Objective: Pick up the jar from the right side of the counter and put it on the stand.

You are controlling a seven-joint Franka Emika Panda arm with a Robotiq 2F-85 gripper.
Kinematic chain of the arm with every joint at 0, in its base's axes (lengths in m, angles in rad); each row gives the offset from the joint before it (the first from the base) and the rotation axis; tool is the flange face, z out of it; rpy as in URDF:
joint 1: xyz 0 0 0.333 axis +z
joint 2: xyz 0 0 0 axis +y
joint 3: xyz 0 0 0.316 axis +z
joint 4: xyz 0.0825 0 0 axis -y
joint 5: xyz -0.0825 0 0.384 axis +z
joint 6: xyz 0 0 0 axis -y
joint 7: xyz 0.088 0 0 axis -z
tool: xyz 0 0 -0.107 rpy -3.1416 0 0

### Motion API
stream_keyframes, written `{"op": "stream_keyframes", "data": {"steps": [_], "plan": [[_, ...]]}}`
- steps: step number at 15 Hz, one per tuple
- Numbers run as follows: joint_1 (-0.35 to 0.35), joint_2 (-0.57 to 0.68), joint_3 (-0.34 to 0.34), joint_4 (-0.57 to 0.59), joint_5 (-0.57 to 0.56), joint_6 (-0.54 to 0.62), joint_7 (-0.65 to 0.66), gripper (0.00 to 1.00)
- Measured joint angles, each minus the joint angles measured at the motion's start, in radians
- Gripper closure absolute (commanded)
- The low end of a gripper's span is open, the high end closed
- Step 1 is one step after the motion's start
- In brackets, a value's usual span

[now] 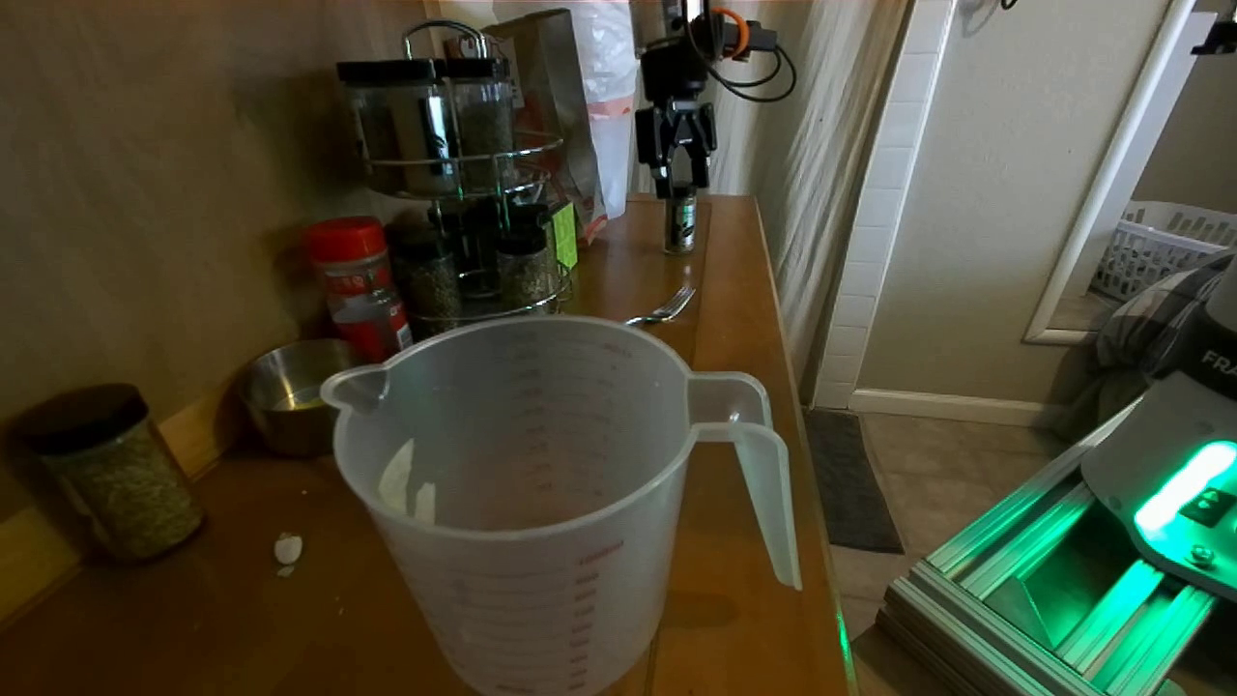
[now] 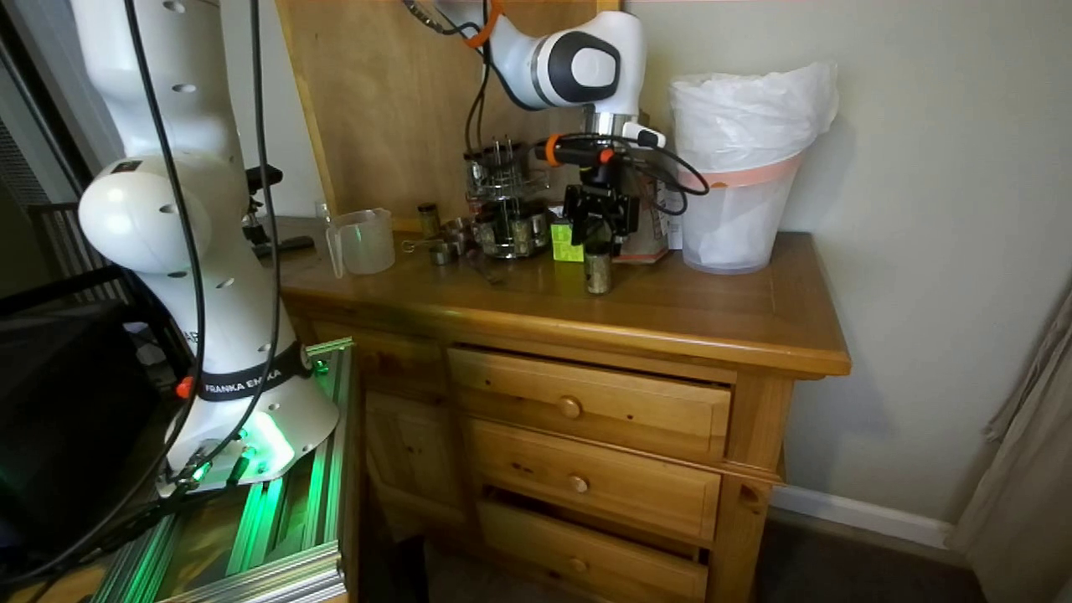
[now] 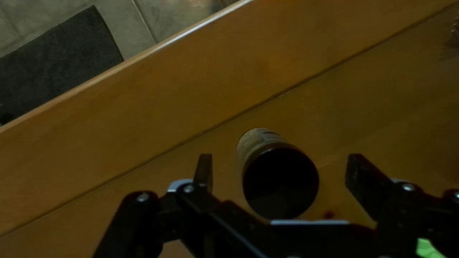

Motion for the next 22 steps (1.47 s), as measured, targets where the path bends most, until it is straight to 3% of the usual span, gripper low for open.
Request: {"op": "stream_keyframes", "data": {"steps": [6, 11, 15, 19, 22], "plan": [[0.000, 0.013, 0.003, 0.016, 0.000, 0.012, 0.000, 0.76], [0.001, -0.028, 0.010, 0.012, 0.003, -0.027, 0.007, 0.76], [0.021, -0.183, 0.059, 0.014, 0.044, -0.252, -0.036, 0.76], [0.084, -0.349, 0.106, 0.026, 0.110, -0.491, -0.158, 0.76], [0.145, -0.429, 0.126, 0.038, 0.198, -0.568, -0.236, 0.76]]}}
